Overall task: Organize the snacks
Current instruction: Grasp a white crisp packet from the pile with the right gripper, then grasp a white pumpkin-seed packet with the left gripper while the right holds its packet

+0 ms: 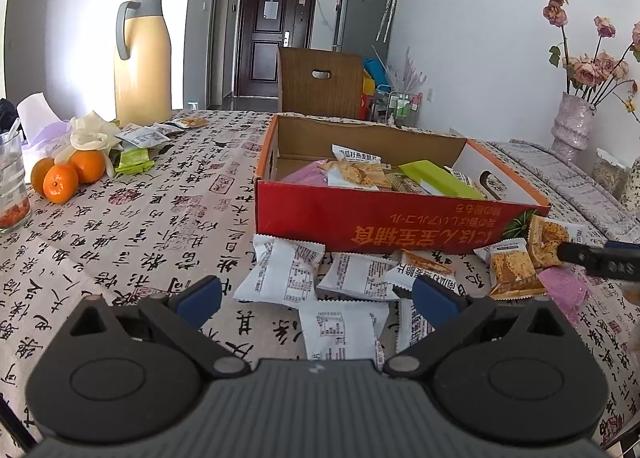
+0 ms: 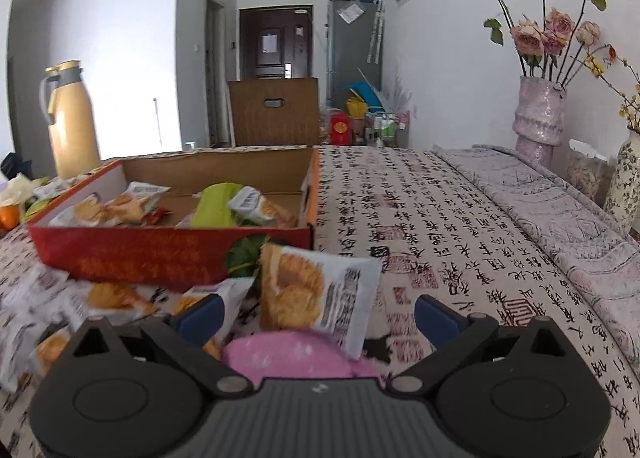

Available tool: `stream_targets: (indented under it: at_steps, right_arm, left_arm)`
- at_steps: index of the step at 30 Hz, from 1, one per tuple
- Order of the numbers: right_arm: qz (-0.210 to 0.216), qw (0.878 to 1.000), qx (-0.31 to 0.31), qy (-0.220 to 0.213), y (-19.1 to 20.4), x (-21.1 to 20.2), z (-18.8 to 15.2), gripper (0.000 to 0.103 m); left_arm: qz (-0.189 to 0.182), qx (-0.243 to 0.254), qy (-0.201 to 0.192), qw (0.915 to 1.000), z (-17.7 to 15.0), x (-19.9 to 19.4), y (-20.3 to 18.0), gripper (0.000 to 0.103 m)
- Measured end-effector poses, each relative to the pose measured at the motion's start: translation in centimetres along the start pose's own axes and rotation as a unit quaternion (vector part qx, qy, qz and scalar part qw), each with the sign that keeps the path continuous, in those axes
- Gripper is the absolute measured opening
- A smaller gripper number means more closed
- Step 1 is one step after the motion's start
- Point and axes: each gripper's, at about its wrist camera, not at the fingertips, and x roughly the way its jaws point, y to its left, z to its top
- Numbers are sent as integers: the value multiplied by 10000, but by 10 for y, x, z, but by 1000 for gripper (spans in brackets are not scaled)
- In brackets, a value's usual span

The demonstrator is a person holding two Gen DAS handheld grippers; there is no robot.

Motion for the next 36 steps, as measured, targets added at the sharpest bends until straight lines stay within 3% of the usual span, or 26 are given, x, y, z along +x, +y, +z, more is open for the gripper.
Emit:
stream_targets:
  at_steps: [2,8,11,14,17,20,26,36]
  right_arm:
    - [6,10000,33,77,-1,12,5,92]
    - [117,9992,205,337,-9,43,13,89]
    - [144,9986,226,449,-10,51,13,81]
    - [218,9981,234,521,-9,54,11,62]
    - [328,9981,201,475,-8,50,10,49]
    - [399,9985,91,376,-5,41,7,28]
    - [337,9994,-74,83,-2,19,-1,12]
    - [479,9967,258,-600,-4,-34,-9,12]
  left_arm:
    - [10,-3,-3,10000,0,-2,1,103]
    - [26,-22,13,10000,0,-2,2,103]
    - [28,-32,19,10000,0,-2,2,103]
    - [34,-49,43,10000,-1,-1,3,103]
    - [44,-63,60,10000,-1,-1,3,103]
    - [55,-79,72,9999,-1,0,5,103]
    - [90,-102,140,9998,-2,2,5,103]
    - [102,-47,330,9994,-6,8,1,103]
